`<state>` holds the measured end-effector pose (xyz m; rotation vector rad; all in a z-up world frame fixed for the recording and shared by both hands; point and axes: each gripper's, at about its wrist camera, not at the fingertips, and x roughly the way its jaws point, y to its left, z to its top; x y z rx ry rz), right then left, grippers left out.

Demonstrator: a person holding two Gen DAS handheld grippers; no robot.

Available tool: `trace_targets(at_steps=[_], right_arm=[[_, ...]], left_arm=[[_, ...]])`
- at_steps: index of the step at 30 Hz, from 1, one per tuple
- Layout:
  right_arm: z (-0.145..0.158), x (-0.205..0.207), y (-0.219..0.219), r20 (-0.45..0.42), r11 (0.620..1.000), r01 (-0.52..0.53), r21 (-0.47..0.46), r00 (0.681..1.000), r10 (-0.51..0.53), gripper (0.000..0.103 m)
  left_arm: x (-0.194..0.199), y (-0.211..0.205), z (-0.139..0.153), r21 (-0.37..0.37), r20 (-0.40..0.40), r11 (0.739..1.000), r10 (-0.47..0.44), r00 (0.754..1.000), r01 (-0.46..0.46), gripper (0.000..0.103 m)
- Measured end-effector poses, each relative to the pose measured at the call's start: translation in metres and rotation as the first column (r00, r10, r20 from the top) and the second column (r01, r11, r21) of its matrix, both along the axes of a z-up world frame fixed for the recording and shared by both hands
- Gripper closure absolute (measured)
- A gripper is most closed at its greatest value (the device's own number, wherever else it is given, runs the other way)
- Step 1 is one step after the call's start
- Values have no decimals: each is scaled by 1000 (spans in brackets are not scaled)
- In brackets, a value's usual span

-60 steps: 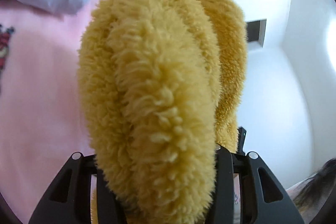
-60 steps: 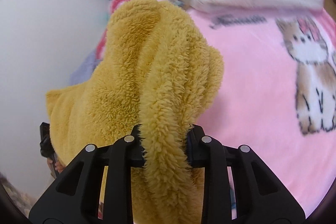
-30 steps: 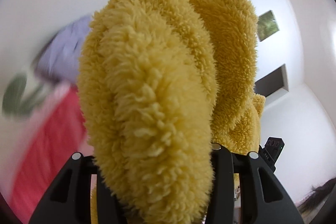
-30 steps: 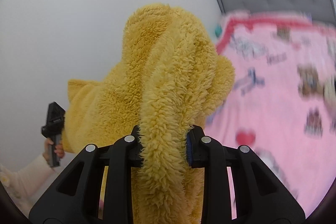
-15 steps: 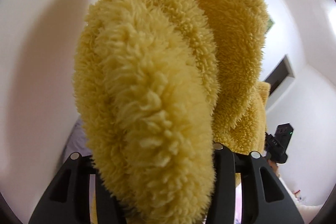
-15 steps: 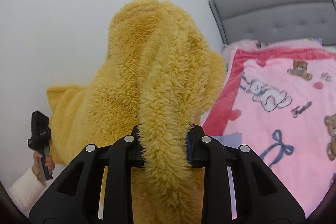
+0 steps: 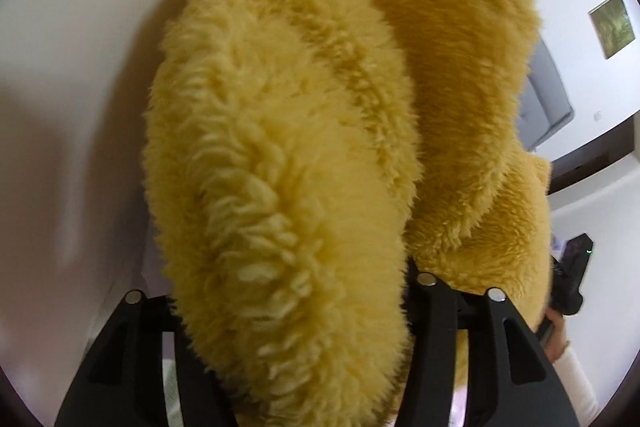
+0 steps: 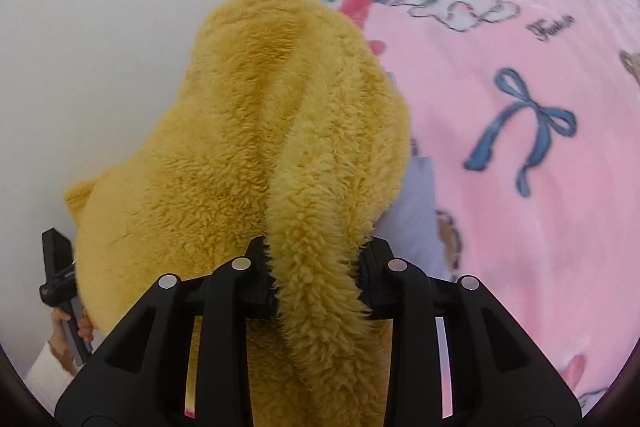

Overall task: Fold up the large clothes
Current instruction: 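Lower the fleece bundle onto the lavender cloth and open both grippers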

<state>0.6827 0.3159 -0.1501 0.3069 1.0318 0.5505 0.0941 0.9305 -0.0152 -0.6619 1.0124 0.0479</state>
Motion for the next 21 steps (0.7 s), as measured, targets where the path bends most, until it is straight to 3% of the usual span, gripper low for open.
trace_targets(at_steps=[2,3,5,6,7,9,11,13,14,15,16,17,18,20,21], right_arm=[[-5,-2,10,34,996,-30,-89,999,33,71],[-8,0,13,30,993,-40,-109,999,43,69],[-10,3,15,13,991,-2,-133,1000,3,58],[-9,4,12,8,989,33,-146,999,-32,42],[-7,6,9,1,987,56,-148,998,-56,33],[1,11,0,-5,994,53,-94,999,-53,34],[28,6,-5,72,994,53,-94,996,-47,30],[59,-8,-5,207,992,34,-123,978,-8,10],[76,-19,-4,308,989,37,-140,951,8,7],[89,-27,-3,391,988,37,-149,920,24,8],[104,-37,1,493,988,22,-155,868,58,8],[113,-44,10,566,984,-9,-179,817,110,8],[118,-45,22,584,973,-46,-225,793,173,8],[115,-32,51,525,938,-125,-323,801,287,21],[111,-24,63,494,927,-156,-342,809,318,43]], left_arm=[[-17,-15,-10,228,-53,972,-47,997,58,36],[-23,-15,-13,277,-69,959,-41,997,59,34],[-37,-4,-17,300,-78,954,20,997,4,8],[-49,8,-18,295,-81,955,63,995,-37,4],[-57,9,-16,265,-76,963,72,995,-49,4],[-81,21,-4,224,-62,974,57,996,-42,5],[-108,26,19,230,-5,973,9,1000,-8,6],[-153,13,46,339,65,941,-43,997,19,6],[-170,7,59,404,101,914,-72,992,25,6],[-185,4,71,460,131,887,-104,986,32,6],[-208,-3,88,519,183,854,-147,972,32,6],[-205,-23,101,548,214,836,-180,960,34,6],[-214,-33,117,573,243,818,-225,944,48,6],[-204,-62,142,562,243,818,-303,921,120,6],[-185,-71,156,537,231,827,-331,915,164,6]])
